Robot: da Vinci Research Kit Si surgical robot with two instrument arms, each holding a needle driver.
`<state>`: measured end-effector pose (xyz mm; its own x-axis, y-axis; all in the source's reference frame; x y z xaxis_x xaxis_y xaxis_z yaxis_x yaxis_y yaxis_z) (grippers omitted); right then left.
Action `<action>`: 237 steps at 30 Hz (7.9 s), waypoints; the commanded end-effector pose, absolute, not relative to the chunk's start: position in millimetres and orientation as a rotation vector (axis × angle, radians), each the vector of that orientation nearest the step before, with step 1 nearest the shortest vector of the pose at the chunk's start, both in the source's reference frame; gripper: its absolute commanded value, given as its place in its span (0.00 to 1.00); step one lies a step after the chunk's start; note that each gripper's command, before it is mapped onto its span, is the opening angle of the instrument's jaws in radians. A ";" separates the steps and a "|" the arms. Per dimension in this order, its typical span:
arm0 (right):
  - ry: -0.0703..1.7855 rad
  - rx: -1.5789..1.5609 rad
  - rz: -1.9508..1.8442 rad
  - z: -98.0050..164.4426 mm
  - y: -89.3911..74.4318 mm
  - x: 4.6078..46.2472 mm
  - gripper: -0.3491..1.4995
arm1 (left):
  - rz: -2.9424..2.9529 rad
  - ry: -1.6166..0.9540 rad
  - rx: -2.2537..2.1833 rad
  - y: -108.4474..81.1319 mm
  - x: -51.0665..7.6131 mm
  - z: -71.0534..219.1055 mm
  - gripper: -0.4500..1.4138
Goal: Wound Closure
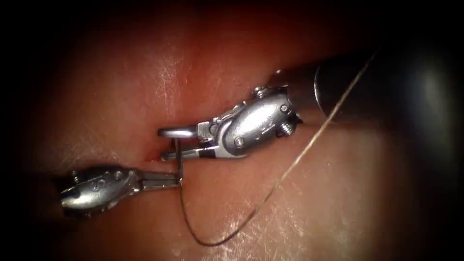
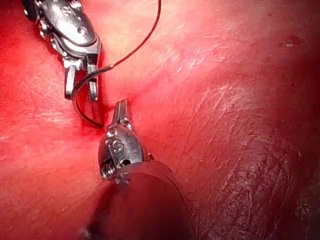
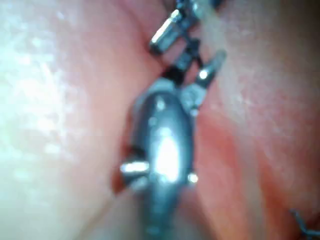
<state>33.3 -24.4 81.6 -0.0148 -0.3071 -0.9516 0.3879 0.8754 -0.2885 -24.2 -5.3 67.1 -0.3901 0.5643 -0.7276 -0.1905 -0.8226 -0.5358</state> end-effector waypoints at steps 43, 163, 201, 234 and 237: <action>1.486 0.183 -0.215 77.9 -17.9 36.7 0.00 | 2.234 -0.511 -1.368 -6.0 -25.2 67.7 0.23; 1.166 -0.395 -0.413 71.7 -22.7 37.3 0.00 | 2.242 -0.512 -1.352 -6.3 -25.2 68.1 0.22; 1.379 0.140 -0.174 77.1 -12.9 37.5 0.00 | 2.241 -0.507 -1.349 -6.5 -25.6 68.1 0.22; 1.265 0.555 0.334 79.9 -14.8 37.6 0.00 | 2.244 -0.509 -1.347 -6.6 -25.7 68.2 0.22; 1.249 0.577 0.302 79.9 -15.5 37.7 0.00 | 2.244 -0.509 -1.347 -6.6 -25.7 68.2 0.22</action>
<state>37.0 -15.1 79.4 0.3019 0.5189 -0.7997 0.0888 0.8199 0.5656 -25.2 -6.2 67.6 -0.4079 0.5661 -0.7164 -0.2047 -0.8213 -0.5324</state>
